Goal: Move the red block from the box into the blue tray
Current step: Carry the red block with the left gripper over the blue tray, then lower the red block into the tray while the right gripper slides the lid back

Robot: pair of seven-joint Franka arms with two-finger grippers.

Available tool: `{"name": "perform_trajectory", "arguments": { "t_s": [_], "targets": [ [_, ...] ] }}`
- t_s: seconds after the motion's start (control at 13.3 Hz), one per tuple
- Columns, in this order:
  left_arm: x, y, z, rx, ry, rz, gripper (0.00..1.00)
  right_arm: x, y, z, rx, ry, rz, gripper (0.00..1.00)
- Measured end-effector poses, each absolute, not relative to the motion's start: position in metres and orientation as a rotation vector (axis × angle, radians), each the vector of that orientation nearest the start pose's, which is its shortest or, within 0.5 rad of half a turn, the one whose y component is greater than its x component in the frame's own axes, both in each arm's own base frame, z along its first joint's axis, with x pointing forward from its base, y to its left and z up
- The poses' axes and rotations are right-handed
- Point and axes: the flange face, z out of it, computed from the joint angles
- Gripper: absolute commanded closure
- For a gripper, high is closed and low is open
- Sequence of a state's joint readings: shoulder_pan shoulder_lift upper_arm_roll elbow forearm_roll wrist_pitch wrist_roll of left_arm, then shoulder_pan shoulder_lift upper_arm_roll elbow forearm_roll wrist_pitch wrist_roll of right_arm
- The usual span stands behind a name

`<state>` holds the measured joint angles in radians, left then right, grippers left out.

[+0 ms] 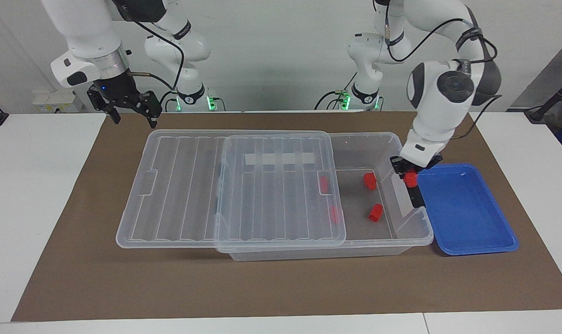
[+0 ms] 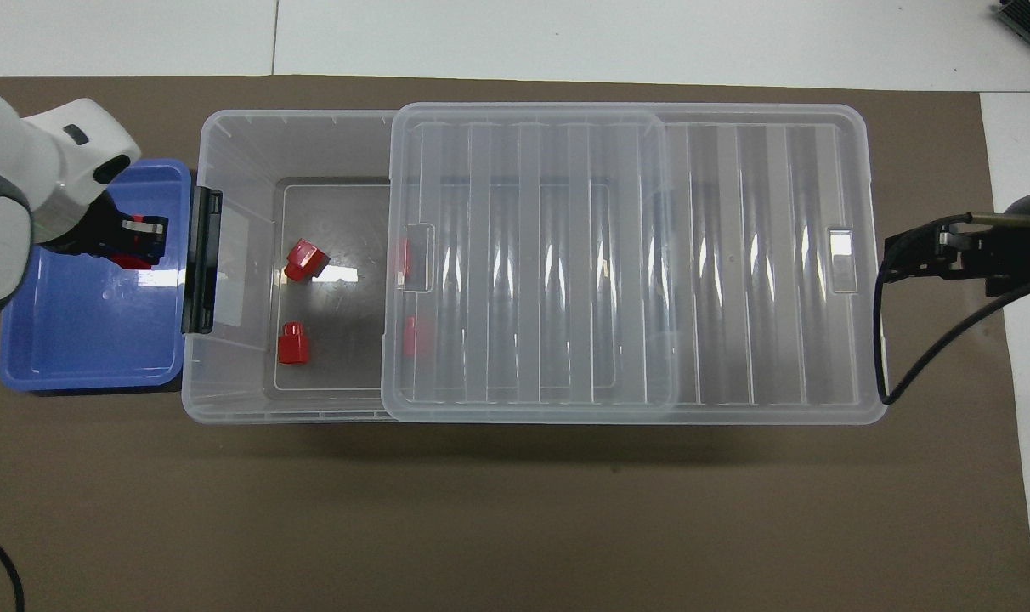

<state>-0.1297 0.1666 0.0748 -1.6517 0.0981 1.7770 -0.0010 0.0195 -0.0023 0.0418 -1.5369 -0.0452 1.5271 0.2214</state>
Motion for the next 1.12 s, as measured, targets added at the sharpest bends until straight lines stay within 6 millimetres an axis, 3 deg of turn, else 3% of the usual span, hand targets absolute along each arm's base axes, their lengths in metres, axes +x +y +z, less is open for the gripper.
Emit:
{"name": "perform_trajectory", "arguments": {
  "t_s": [0.22,0.6,0.67,0.75,0.9,0.97,1.12],
  "targets": [
    [0.614,0.026,0.504,-3.029,0.191,0.018,0.86,0.549,0.029,0.638,-3.177,0.258,0.002,0.00],
    [0.612,0.076,0.455,-3.016,0.255,-0.090,0.86,0.549,0.029,0.637,-3.177,0.257,0.003,0.01],
    [0.610,0.080,0.443,-3.014,0.260,-0.111,0.86,0.550,0.029,0.637,-3.177,0.256,0.001,0.10],
    [0.608,0.081,0.429,-3.012,0.264,-0.128,0.85,0.551,0.029,0.636,-3.177,0.255,-0.004,0.27],
    [0.604,0.084,0.392,-3.013,0.263,-0.158,0.85,0.554,0.030,0.635,-3.174,0.254,-0.034,0.88],
    [0.601,0.086,0.374,-3.023,0.251,-0.169,0.85,0.556,0.030,0.633,-3.172,0.254,-0.053,1.00],
    [0.597,0.093,0.349,-3.054,0.200,-0.167,0.85,0.561,0.025,0.622,-3.167,0.265,-0.091,1.00]
  ]
}}
